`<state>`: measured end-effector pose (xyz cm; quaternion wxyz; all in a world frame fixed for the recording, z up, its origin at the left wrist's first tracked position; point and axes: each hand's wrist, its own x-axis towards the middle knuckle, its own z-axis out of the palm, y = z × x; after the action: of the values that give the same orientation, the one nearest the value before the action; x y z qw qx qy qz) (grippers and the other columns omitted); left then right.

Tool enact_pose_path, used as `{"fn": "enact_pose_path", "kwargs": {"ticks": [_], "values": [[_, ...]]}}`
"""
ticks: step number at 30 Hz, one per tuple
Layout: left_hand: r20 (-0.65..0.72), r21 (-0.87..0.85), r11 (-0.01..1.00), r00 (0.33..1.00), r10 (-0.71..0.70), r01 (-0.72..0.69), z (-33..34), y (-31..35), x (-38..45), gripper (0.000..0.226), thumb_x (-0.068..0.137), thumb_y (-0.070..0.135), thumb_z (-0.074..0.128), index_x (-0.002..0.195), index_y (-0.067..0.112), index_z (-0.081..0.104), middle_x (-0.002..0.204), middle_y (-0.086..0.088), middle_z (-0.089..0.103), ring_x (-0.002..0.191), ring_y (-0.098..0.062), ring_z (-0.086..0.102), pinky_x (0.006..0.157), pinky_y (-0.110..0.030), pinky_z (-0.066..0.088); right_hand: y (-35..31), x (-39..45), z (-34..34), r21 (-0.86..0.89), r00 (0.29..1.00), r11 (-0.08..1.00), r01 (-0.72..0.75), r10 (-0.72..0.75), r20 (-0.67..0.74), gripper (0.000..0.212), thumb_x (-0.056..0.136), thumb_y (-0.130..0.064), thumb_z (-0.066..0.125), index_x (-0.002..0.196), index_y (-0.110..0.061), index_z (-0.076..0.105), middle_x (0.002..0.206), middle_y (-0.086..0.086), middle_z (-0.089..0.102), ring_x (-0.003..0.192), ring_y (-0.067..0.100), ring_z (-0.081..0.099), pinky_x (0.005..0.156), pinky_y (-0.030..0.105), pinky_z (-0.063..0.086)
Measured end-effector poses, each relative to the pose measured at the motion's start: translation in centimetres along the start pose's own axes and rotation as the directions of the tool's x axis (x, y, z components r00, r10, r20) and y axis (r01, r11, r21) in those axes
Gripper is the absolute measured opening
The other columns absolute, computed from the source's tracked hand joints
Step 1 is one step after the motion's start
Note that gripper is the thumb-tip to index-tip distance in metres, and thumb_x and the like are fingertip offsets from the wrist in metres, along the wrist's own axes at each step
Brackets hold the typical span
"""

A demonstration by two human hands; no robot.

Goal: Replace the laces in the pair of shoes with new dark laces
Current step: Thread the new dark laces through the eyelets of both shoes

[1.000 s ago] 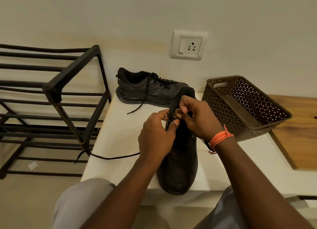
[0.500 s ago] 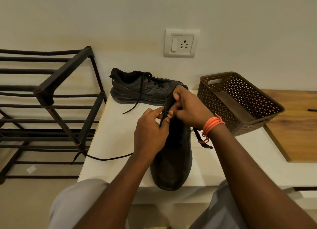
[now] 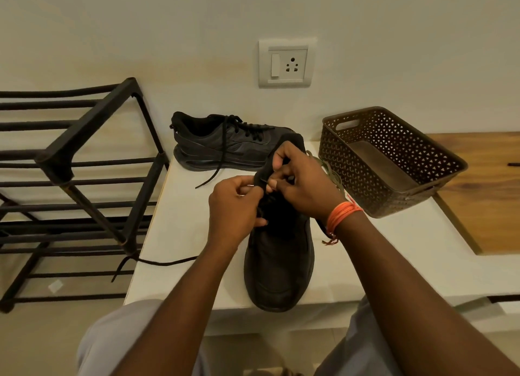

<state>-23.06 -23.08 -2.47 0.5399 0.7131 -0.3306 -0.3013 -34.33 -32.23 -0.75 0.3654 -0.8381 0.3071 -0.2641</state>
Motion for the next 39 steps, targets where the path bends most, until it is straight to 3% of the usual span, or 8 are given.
{"fn": "enact_pose_path", "kwargs": {"ticks": [7, 11, 19, 25, 27, 34, 39], "values": [[0.1, -0.145, 0.987, 0.993, -0.062, 0.076, -0.8, 0.2, 0.0, 0.027, 0.094, 0.004, 0.055, 0.118, 0.014, 0.064, 0.089, -0.001, 0.068, 0.075, -0.015, 0.067, 0.054, -0.028, 0.059, 0.2, 0.1, 0.1, -0.031, 1.0, 0.999, 0.02, -0.02, -0.016, 0.023, 0.091, 0.001, 0.053, 0.099, -0.016, 0.04, 0.081, 0.009, 0.066, 0.076, 0.018, 0.065, 0.069, 0.022, 0.055], [0.105, -0.157, 0.986, 0.993, -0.048, 0.065, -0.8, 0.1, 0.1, 0.028, 0.094, 0.003, 0.054, 0.117, 0.017, 0.064, 0.087, 0.001, 0.068, 0.078, -0.016, 0.067, 0.054, -0.027, 0.059, 0.0, 0.2, -0.1, 0.02, 0.998, 0.999, 0.049, -0.048, -0.042, 0.022, 0.09, 0.002, 0.054, 0.097, -0.014, 0.04, 0.078, 0.009, 0.066, 0.071, 0.01, 0.062, 0.064, 0.011, 0.048], [0.101, -0.157, 0.987, 0.994, -0.028, 0.044, -0.8, -0.1, 0.2, 0.025, 0.094, 0.003, 0.055, 0.11, 0.021, 0.064, 0.085, 0.001, 0.069, 0.076, -0.015, 0.067, 0.053, -0.025, 0.057, -0.1, 0.4, 0.3, -0.016, 0.997, 0.998, 0.06, -0.061, -0.039, 0.025, 0.088, 0.003, 0.055, 0.095, -0.015, 0.04, 0.076, 0.006, 0.064, 0.072, 0.02, 0.065, 0.067, 0.027, 0.056], [0.089, -0.04, 0.998, 0.995, 0.045, -0.041, -0.7, -0.4, 0.4, 0.032, 0.093, 0.007, 0.058, 0.122, 0.018, 0.063, 0.099, -0.007, 0.069, 0.084, -0.02, 0.069, 0.059, -0.032, 0.061, -0.6, 0.7, 0.6, -0.139, 0.993, 0.986, 0.096, -0.105, -0.06, 0.021, 0.086, 0.002, 0.055, 0.093, -0.013, 0.041, 0.07, 0.005, 0.06, 0.061, 0.016, 0.058, 0.057, 0.018, 0.047], [0.093, -0.021, 0.998, 0.993, 0.068, -0.067, -0.7, -0.6, 0.6, 0.033, 0.093, 0.008, 0.058, 0.124, 0.019, 0.062, 0.099, -0.009, 0.069, 0.086, -0.021, 0.069, 0.061, -0.035, 0.061, -0.8, 0.8, 0.7, -0.171, 0.992, 0.979, 0.111, -0.12, -0.045, 0.02, 0.085, 0.003, 0.053, 0.092, -0.012, 0.042, 0.069, 0.006, 0.058, 0.06, 0.017, 0.057, 0.057, 0.025, 0.048], [0.096, -0.061, 0.997, 0.994, 0.057, -0.052, -0.7, -0.7, 0.9, 0.027, 0.092, 0.01, 0.06, 0.117, 0.018, 0.065, 0.097, -0.006, 0.069, 0.078, -0.016, 0.068, 0.054, -0.022, 0.057, -0.2, 0.9, 0.2, -0.128, 0.991, 0.984, 0.123, -0.116, 0.06, 0.022, 0.087, 0.004, 0.05, 0.089, -0.015, 0.04, 0.074, 0.01, 0.06, 0.068, 0.022, 0.058, 0.068, 0.039, 0.051], [0.095, -0.053, 0.997, 0.993, 0.069, -0.064, -0.7, -0.9, 1.0, 0.024, 0.092, 0.012, 0.061, 0.114, 0.019, 0.064, 0.097, -0.004, 0.069, 0.079, -0.013, 0.066, 0.054, -0.018, 0.055, -0.5, 1.1, 0.5, -0.165, 0.996, 0.983, 0.084, -0.084, 0.009, 0.024, 0.086, 0.004, 0.053, 0.09, -0.015, 0.041, 0.071, 0.004, 0.056, 0.061, 0.015, 0.054, 0.06, 0.024, 0.047]]}}
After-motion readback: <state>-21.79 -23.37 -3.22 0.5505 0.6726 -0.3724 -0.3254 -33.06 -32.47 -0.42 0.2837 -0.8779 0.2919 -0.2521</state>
